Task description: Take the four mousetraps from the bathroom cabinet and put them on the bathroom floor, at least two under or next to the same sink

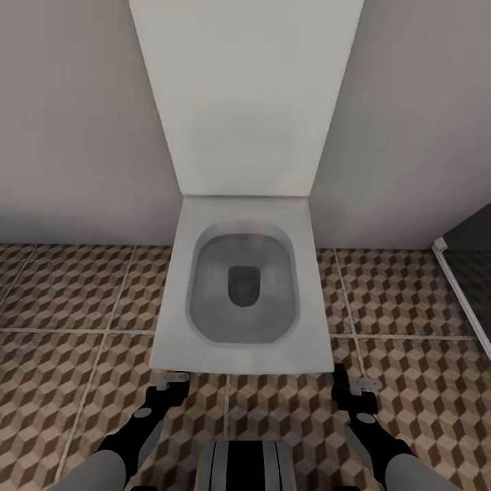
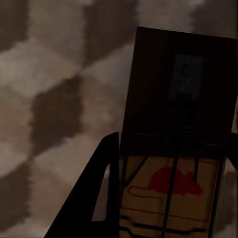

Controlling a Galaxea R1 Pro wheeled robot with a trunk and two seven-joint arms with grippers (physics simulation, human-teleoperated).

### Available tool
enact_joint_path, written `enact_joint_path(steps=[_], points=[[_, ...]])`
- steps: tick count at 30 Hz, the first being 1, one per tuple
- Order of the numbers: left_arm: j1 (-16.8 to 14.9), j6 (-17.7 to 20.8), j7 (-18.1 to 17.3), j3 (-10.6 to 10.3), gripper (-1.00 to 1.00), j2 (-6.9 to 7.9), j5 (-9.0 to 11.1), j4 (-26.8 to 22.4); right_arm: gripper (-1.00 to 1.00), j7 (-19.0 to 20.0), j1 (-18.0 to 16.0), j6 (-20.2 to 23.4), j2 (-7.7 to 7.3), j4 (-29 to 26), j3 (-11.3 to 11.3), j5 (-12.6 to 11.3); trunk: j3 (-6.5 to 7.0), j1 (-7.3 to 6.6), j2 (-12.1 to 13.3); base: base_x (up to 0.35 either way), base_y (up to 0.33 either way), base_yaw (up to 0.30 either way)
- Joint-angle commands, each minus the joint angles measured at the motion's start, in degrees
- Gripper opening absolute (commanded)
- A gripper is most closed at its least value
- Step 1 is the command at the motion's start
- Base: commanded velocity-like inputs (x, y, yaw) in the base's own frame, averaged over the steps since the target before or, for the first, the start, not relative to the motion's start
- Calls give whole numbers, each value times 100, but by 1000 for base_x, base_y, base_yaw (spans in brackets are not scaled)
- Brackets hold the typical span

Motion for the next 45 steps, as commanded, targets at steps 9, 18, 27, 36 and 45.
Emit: enact_joint_path(steps=[9, 18, 27, 36, 45], points=[[-3, -31, 54, 17, -100, 3, -86, 9, -100, -20, -2, -27, -12, 7, -16, 16, -3, -1, -1, 0, -12, 0], [-3, -32, 49, 11, -100, 16, -68, 22, -100, 0, -5, -15, -10, 7, -16, 10, -3, -1, -1, 0, 0, 0], [-3, -32, 55, 18, -100, 8, -83, 14, -100, 7, -3, 76, -13, 7, -19, 7, -3, -1, -1, 0, 0, 0], [-3, -25, 55, 3, -100, 24, -86, 40, -100, -1, -5, 84, 12, 7, -16, 13, -3, -1, -1, 0, 0, 0], [-3, -36, 67, 10, -100, 17, -82, 0, -100, -10, 1, 40, 27, 7, -1, 23, -3, -1, -1, 0, 0, 0]])
